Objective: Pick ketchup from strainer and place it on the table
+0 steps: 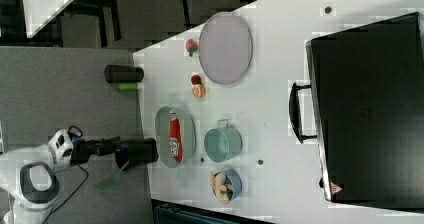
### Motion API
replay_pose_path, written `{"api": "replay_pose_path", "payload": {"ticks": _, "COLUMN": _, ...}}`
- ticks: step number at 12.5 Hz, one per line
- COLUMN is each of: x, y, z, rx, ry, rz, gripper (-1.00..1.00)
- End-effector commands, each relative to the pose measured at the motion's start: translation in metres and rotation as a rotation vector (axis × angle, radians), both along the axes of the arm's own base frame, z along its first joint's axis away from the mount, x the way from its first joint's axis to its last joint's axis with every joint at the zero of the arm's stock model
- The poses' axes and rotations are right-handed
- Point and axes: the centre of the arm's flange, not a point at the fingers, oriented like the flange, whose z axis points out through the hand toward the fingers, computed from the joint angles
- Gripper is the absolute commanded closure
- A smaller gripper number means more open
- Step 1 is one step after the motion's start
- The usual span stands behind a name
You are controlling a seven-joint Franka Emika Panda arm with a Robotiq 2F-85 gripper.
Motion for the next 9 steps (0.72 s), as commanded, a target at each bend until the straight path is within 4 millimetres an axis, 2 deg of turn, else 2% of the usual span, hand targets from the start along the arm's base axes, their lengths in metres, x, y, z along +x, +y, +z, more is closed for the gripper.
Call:
{"api": "replay_pose_path", "payload": {"ticks": 1, "x": 0.000, "y": 0.024, "z": -0.019, "rx": 0.050, "ry": 0.010, "rz": 0.060, "gripper": -1.00}}
{"api": "replay_pose_path", "payload": {"ticks": 3, "x": -0.012, "y": 0.041, "z": -0.051, "rx": 0.052, "ry": 0.058, "rz": 0.106, "gripper": -1.00}}
{"api": "replay_pose_path", "payload": {"ticks": 9, "x": -0.027, "y": 0.052, "z": -0.147, "rx": 0.050, "ry": 0.115, "rz": 0.076, "gripper": -1.00}}
